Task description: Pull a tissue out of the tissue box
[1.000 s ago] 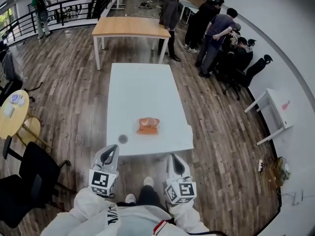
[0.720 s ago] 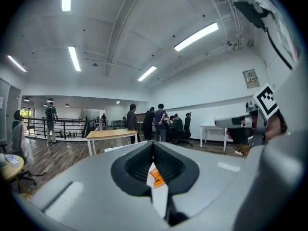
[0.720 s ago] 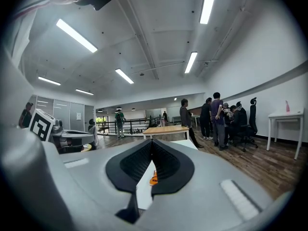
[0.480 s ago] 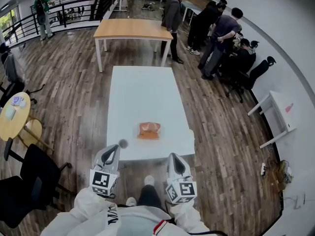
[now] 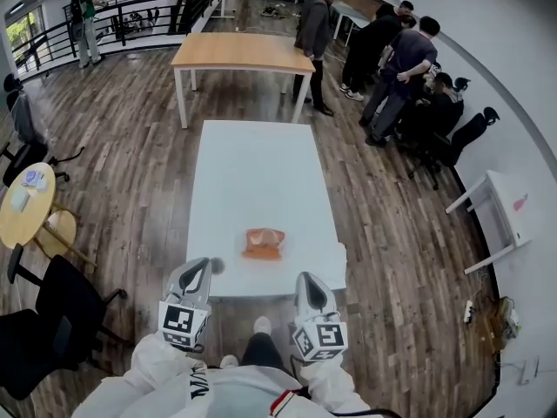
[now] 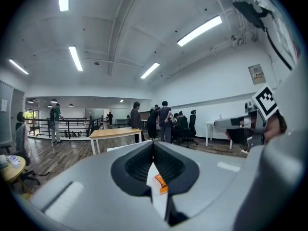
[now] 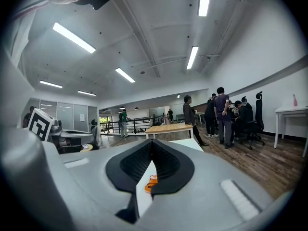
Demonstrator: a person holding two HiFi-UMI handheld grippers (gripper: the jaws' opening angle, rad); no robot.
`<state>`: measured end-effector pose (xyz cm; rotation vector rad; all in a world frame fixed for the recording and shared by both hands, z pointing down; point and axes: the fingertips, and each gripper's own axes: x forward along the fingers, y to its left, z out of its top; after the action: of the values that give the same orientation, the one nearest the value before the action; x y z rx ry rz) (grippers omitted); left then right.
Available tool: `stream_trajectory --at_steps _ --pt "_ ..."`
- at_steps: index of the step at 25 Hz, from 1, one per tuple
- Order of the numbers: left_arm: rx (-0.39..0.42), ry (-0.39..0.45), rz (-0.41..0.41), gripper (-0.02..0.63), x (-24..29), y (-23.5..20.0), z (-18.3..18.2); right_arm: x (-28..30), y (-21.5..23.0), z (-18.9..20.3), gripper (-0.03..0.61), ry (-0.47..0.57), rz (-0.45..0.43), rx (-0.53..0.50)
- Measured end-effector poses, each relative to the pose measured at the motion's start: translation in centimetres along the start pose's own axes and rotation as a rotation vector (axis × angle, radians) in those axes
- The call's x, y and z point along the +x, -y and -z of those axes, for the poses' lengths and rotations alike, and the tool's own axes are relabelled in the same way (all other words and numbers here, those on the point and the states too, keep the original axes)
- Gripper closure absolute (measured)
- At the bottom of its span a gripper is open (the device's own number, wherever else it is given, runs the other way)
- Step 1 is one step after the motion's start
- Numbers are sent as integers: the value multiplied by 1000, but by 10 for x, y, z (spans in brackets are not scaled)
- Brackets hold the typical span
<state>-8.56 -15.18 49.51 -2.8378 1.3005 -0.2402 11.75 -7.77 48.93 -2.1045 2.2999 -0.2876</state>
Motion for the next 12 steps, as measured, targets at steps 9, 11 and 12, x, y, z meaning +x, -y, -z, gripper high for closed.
stream_trajectory --at_steps 9,11,12 --pt "-4 -21 -41 614 35 -5 -3 37 21 -5 577 -22 -46 10" --pt "-5 -22 -48 614 43 -5 -6 44 27 -6 577 -26 -56 12" --pt "-5 -23 -52 614 46 -4 -8 48 30 -6 577 -30 -61 12"
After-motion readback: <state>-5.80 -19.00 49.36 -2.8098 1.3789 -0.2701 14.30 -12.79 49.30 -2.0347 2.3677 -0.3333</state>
